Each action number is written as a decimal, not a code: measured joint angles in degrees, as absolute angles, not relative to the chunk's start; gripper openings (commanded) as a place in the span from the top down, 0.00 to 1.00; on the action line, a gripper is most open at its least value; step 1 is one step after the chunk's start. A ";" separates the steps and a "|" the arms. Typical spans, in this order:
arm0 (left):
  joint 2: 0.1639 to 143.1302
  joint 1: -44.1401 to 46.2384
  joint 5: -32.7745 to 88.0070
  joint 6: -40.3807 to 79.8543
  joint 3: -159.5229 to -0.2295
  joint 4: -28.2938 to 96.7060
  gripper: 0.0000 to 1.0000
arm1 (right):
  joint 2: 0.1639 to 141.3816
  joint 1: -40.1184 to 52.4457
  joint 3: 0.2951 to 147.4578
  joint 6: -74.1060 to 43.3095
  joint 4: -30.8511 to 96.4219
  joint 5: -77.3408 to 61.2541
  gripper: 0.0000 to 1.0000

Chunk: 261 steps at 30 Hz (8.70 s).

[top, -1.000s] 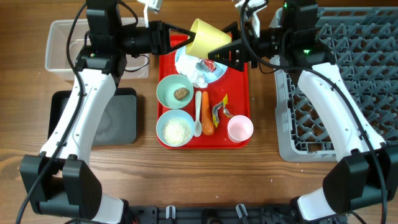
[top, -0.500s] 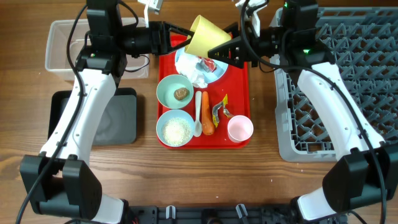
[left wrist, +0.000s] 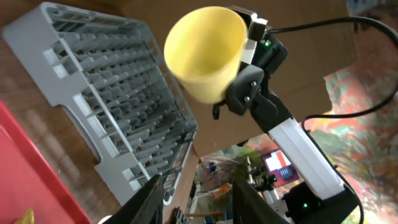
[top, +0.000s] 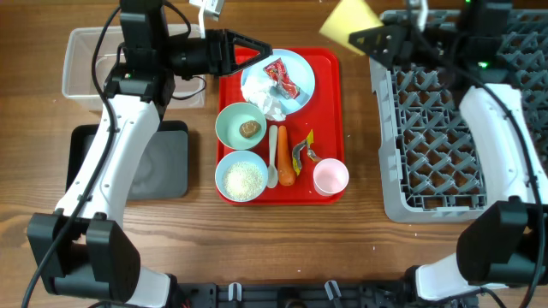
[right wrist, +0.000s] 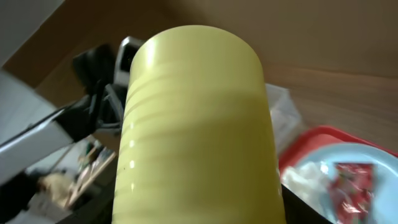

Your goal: Sort waste into correct bins and load items into the dishwasher rack

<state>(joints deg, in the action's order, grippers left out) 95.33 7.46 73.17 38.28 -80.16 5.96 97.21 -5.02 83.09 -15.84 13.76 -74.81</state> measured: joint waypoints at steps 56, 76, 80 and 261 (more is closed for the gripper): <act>95.37 15.11 8.34 32.40 -78.00 47.46 0.19 | 100.22 -36.64 83.33 -6.15 85.71 -8.27 0.57; 95.37 15.11 8.34 32.40 -77.97 47.83 0.20 | 100.95 -36.42 80.60 -7.88 87.44 -6.81 0.66; 95.37 15.11 8.36 32.40 -77.97 48.03 0.20 | 100.95 -36.42 80.60 -7.88 89.19 -7.01 0.65; 117.43 18.74 5.37 3.27 -87.37 28.47 0.51 | 97.19 8.69 93.51 -3.22 55.20 -39.79 0.15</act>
